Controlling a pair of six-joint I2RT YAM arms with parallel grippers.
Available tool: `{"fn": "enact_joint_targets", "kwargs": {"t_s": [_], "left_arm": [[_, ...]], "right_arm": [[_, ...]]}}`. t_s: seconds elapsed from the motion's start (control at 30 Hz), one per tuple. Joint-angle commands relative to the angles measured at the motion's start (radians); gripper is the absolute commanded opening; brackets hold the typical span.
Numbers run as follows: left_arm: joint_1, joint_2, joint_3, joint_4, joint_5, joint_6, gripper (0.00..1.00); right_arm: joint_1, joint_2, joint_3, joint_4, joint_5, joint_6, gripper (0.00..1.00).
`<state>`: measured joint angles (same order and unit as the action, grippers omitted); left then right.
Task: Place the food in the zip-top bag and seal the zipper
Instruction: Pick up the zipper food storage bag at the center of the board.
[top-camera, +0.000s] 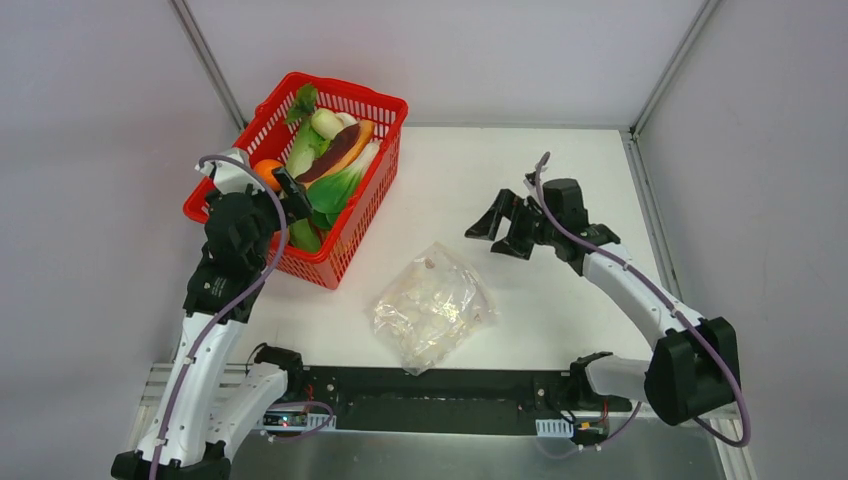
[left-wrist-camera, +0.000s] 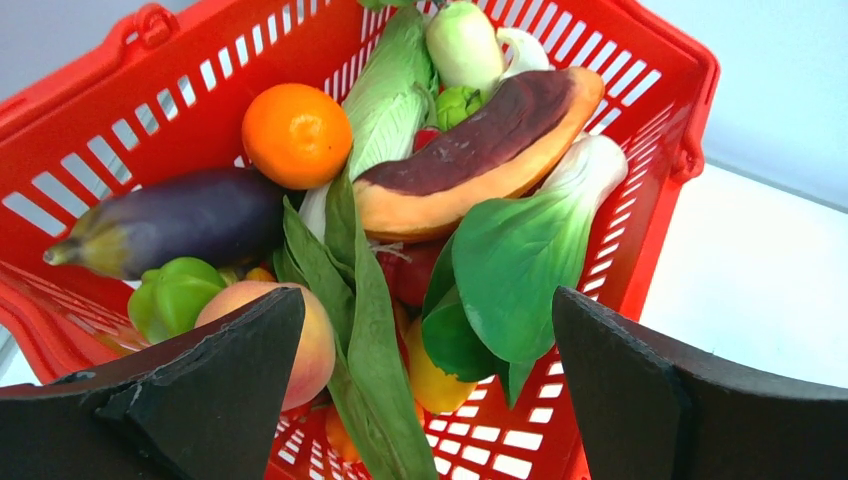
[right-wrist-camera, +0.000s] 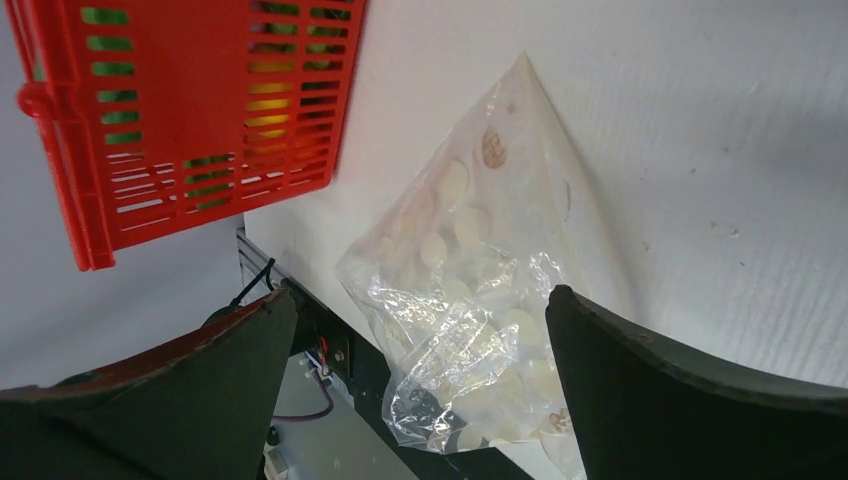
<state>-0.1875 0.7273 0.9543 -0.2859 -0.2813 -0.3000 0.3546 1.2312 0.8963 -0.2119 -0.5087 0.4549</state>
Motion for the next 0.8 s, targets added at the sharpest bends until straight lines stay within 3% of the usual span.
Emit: {"fn": "enact_joint_targets", "kwargs": {"t_s": [0.0,0.17,0.23,0.4,0.53,0.77], "left_arm": [[0.010,-0.002,0.039,-0.046,-0.009,-0.064,0.99],[0.010,-0.071,-0.039,0.061,0.155,0.017,0.99],[0.010,-0.099,-0.066,0.104,0.160,-0.044,0.99],[0.010,-0.132,-0.026,-0.001,0.177,-0.092,0.99],[0.010,-0.176,-0.100,0.082,0.352,-0.048,0.99],[0.010,-0.066,-0.005,0.052,0.677,-0.004,0.99]], "right_arm": [[0.028,0.030,-0.069,0.102,0.000,0.072,1.00],[0.038,0.071,-0.106,0.105,0.062,0.086,1.00],[0.040,0.079,-0.118,0.094,0.111,0.090,0.98],[0.040,0.057,-0.163,0.121,0.216,0.126,0.96],[0.036,0.028,-0.216,0.147,0.307,0.207,0.97],[0.029,0.060,-0.275,0.292,0.137,0.265,0.80]]}}
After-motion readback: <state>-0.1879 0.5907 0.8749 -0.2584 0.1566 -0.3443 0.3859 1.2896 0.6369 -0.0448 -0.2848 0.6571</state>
